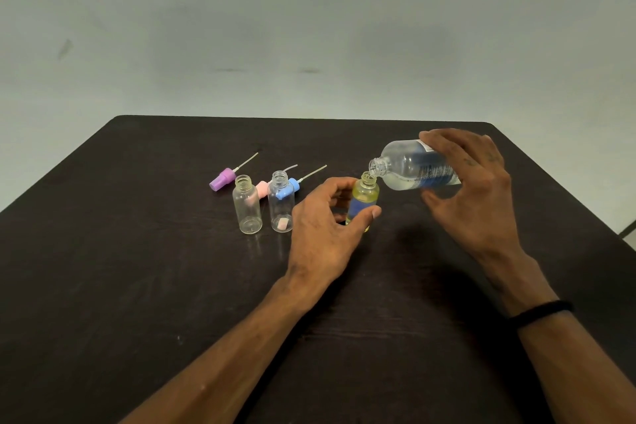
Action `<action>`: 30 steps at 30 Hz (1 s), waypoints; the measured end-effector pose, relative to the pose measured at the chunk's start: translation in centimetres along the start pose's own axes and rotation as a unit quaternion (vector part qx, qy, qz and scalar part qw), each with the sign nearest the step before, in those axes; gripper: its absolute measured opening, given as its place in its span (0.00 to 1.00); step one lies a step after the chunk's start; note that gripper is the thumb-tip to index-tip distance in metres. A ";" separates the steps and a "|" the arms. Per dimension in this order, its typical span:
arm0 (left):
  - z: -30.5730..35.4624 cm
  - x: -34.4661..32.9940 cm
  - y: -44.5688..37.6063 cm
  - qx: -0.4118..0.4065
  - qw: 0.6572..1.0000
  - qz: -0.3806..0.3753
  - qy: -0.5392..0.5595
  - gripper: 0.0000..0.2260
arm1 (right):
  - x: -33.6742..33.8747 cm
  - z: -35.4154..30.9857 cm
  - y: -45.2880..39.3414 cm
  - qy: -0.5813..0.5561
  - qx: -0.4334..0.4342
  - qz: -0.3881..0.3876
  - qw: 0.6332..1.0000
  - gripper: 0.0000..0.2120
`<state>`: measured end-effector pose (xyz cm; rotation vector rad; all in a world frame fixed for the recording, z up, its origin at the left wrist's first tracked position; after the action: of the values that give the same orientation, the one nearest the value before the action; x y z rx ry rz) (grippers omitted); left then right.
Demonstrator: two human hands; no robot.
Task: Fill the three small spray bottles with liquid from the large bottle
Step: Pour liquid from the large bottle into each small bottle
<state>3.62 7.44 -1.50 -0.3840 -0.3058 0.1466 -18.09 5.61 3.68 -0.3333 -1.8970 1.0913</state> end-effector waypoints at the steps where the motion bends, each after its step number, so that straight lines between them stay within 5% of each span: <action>1: 0.0 0.0 0.0 0.000 1.000 0.000 0.000 0.19 | 0.0 0.0 0.0 0.001 0.001 0.001 1.000 0.38; 30: 0.0 0.0 -0.1 0.002 1.000 0.001 -0.005 0.20 | 0.1 0.0 0.0 0.001 0.004 0.002 1.000 0.38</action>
<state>3.61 7.35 -1.44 -0.3803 -0.3153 0.1519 -18.12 5.69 3.73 -0.3337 -1.8905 1.1022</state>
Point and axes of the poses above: each hand's wrist, its own y-axis away from the middle knuckle, its own x-axis out of the back of the hand, z = x × y, the point moved 6 cm from there along -y, towards the middle knuckle, and after that the axes turned 1 degree about -y, right-handed, at the moved point
